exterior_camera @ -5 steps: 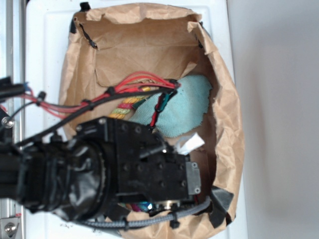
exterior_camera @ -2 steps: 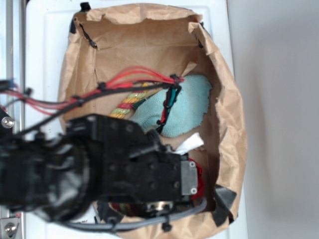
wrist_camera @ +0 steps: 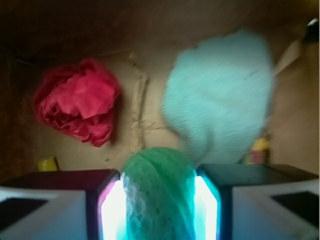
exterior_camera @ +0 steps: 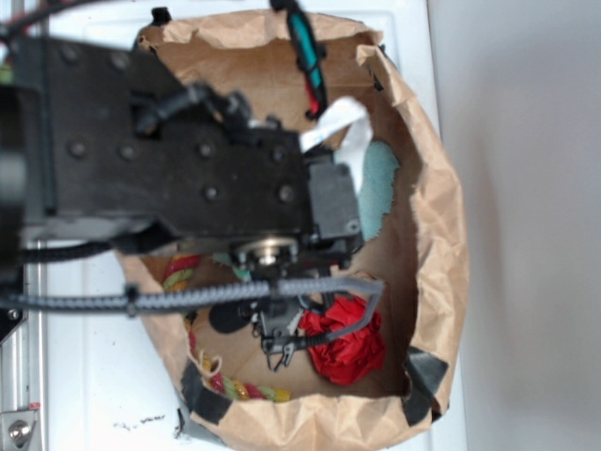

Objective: Grab the green ball.

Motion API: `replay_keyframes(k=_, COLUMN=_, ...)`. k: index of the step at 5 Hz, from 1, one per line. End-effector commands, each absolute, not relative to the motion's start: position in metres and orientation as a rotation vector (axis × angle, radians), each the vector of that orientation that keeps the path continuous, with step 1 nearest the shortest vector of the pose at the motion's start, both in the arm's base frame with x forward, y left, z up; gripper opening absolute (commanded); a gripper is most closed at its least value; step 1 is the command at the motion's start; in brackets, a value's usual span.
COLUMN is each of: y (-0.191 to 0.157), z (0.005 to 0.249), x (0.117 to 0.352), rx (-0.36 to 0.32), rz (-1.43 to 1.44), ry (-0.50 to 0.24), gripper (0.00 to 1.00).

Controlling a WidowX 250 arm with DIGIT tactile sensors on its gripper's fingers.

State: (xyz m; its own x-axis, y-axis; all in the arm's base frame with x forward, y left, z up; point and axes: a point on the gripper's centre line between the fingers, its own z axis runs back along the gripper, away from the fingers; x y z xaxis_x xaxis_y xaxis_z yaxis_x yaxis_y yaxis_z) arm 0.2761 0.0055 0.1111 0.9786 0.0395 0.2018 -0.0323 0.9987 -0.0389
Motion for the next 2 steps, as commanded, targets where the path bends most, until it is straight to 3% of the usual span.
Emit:
replay_keyframes(k=1, y=0.023, z=0.182, x=0.288, rx=0.047, rz=0.063, ry=-0.301, gripper=0.00)
replay_keyframes(k=2, y=0.008, z=0.196, x=0.283, rx=0.086, rz=0.023, ry=-0.348, gripper=0.00)
